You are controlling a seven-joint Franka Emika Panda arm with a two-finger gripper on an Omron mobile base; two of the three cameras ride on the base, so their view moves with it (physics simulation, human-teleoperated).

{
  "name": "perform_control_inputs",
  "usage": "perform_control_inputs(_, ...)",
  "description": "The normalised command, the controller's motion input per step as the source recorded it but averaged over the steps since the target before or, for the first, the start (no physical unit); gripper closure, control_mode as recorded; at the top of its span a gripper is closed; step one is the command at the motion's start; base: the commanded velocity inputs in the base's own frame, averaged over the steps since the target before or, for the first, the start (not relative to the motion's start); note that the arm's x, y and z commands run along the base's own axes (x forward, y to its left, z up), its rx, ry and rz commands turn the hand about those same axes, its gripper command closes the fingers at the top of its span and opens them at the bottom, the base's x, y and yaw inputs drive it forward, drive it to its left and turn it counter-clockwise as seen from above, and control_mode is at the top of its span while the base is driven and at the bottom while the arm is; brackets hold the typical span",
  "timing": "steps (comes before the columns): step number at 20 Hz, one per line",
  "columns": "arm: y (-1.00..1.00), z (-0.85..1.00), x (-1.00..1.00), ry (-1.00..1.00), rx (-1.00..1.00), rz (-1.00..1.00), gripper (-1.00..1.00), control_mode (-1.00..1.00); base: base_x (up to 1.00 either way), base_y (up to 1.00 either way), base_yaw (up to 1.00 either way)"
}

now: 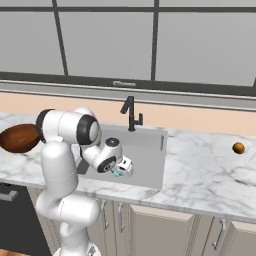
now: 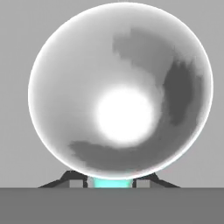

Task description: Pick the mug and place it in the sink. Pick the bowl and place it in the open cabinet and then close the cabinet.

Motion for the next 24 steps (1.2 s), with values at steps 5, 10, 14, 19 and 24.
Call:
perform_control_inputs(5,-0.01,0.30,-0.13,-0.09,0.00,0.04,-1.00,-1.00,0.00,0.00,0.00)
perform_control_inputs(10,0.00,0.56,-0.18,-0.14,-0.02,0.07,-1.00,-1.00,0.00,0.00,0.00)
perform_control_inputs(14,0.00,0.61,-0.51,-0.08,-0.01,0.02,-1.00,-1.00,0.00,0.00,0.00)
perform_control_inputs(19,-0.01,0.78,-0.54,0.08,0.00,0.00,-1.00,-1.00,0.00,0.00,0.00)
perform_control_inputs(24,0.00,1.00,-0.05,0.09,0.00,0.00,-1.00,-1.00,0.00,0.00,0.00)
